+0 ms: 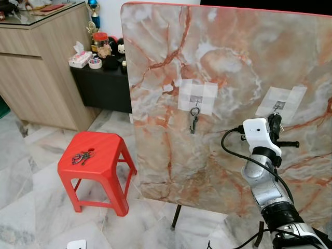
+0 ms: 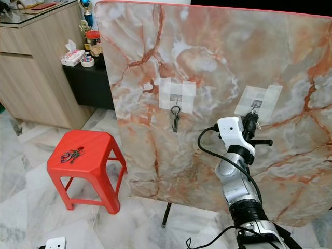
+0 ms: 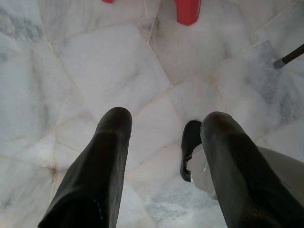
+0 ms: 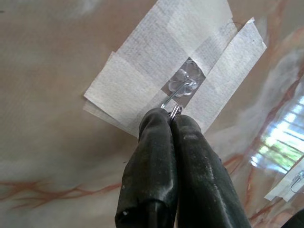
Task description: Hang keys on a hook
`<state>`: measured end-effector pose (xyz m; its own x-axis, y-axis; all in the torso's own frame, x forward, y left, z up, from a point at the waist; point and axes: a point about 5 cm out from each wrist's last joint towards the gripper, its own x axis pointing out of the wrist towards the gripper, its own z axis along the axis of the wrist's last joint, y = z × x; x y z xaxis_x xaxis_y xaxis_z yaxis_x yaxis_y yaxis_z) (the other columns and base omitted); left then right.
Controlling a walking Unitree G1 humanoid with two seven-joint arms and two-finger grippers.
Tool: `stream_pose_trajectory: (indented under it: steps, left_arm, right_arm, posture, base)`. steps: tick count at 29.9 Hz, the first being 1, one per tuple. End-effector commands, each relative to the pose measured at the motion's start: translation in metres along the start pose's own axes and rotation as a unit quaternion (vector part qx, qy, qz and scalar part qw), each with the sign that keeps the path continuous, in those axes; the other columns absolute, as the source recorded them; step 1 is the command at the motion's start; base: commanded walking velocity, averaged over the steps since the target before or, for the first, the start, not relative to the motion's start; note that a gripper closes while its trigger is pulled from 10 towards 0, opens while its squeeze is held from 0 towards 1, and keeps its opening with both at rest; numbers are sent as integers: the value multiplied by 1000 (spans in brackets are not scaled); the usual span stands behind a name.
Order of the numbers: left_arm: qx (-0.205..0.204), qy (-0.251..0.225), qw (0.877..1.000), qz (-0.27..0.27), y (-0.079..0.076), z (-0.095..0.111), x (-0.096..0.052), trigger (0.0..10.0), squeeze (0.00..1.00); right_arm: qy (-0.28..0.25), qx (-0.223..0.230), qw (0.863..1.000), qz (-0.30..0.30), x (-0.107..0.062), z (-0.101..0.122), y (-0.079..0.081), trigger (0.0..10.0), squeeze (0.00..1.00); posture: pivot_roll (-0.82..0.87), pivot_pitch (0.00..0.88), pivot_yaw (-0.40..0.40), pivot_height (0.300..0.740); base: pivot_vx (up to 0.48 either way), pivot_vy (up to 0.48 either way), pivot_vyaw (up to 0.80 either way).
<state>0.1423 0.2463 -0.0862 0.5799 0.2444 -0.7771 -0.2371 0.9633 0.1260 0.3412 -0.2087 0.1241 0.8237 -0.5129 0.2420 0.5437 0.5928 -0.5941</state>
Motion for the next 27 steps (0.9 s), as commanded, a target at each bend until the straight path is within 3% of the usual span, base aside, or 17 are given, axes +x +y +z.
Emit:
stream_pose_trajectory:
  steps: [1, 19, 20, 21, 27]
  left_arm:
    - [8, 9, 1000, -2, -3, -2, 0, 10000, 0]
    - [9, 1, 1000, -2, 1, -3, -1, 10000, 0]
    - [9, 1, 1000, -2, 1, -3, -1, 10000, 0]
    - [10, 1, 1000, -2, 1, -3, -1, 10000, 0]
    - [12, 0, 1000, -3, 0, -1, 0, 10000, 0]
  right_arm:
    - [6, -5, 1000, -1, 4, 0, -2, 10000, 0]
    - [18, -4, 1000, 13, 5, -2, 1, 10000, 0]
    - [18, -3, 1000, 14, 5, -2, 1, 10000, 290]
    - [18, 2, 1000, 14, 5, -2, 1, 10000, 1000]
    - [19, 4, 1000, 17, 1, -4, 2, 10000, 1000]
  posture:
    - [5, 0, -21, 740]
    - [4, 0, -20, 740]
    - [5, 0, -20, 740]
    - [4, 0, -19, 740]
    - [6, 0, -21, 740]
  base:
    - [0, 0, 0]
    - [0, 0, 0]
    - [0, 0, 0]
    - [0, 0, 0]
    - [0, 0, 0]
